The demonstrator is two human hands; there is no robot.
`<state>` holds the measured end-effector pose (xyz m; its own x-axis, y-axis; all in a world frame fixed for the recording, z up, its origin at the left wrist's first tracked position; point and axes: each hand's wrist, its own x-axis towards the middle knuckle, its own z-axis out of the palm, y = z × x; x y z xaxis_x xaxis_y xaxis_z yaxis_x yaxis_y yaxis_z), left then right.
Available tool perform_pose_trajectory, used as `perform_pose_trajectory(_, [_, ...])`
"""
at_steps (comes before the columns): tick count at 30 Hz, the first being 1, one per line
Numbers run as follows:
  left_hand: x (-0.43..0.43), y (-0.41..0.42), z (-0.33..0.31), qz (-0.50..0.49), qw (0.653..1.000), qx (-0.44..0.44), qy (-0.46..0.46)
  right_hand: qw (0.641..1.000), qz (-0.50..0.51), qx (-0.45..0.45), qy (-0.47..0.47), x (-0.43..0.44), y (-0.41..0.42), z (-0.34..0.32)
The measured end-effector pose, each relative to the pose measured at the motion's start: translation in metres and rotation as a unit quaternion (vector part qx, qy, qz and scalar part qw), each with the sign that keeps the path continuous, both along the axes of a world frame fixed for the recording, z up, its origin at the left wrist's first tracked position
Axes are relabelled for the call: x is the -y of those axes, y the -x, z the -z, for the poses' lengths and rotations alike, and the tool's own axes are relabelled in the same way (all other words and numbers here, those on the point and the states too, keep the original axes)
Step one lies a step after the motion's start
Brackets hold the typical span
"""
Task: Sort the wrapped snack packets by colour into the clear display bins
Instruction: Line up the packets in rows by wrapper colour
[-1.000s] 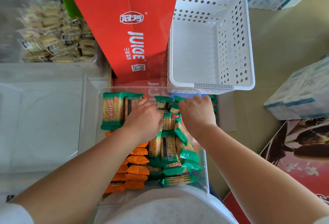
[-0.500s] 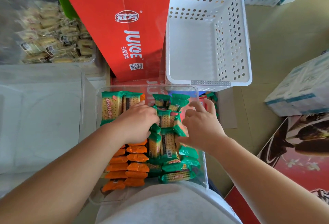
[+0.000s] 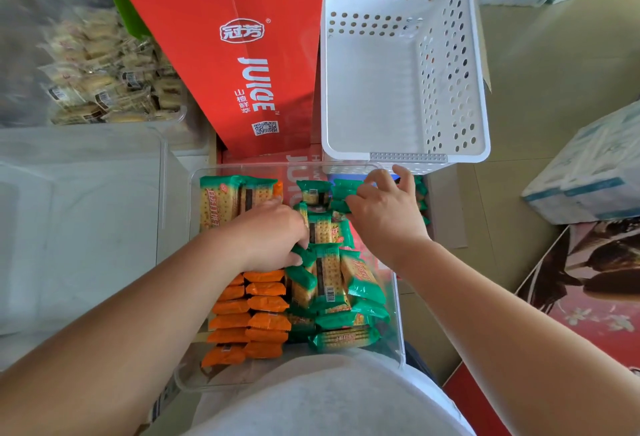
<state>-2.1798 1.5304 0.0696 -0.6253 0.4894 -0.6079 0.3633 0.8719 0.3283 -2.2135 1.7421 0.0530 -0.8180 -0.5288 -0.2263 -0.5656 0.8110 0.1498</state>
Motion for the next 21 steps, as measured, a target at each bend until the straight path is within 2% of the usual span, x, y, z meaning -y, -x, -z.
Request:
perform_pose_trajectory(8, [-0.002, -0.008, 0.004, 0.025, 0.999, -0.034, -0.004, 0.999, 0.028, 0.018, -0.023, 0.014, 0.003, -0.003])
perform_pose_trajectory(12, [-0.002, -0.009, 0.004, 0.023, 0.998, -0.053, -0.022, 0.999, 0.049, 0.0, -0.024, 0.012, 0.002, -0.001])
perform_pose_trajectory(15, [0.005, -0.007, -0.003, -0.044, 0.99, -0.118, -0.056, 0.999, 0.042, -0.015, -0.003, 0.009, 0.002, 0.004])
perform_pose_trajectory(18, [0.011, -0.001, -0.009, -0.138, 0.961, -0.215, -0.102, 0.999, 0.035, -0.019, 0.005, 0.008, 0.002, 0.003])
perform_pose_trajectory(21, [0.006, 0.009, -0.007, -0.179, 0.943, -0.259, -0.106, 0.999, 0.029, -0.018, 0.001, 0.009, 0.001, 0.0])
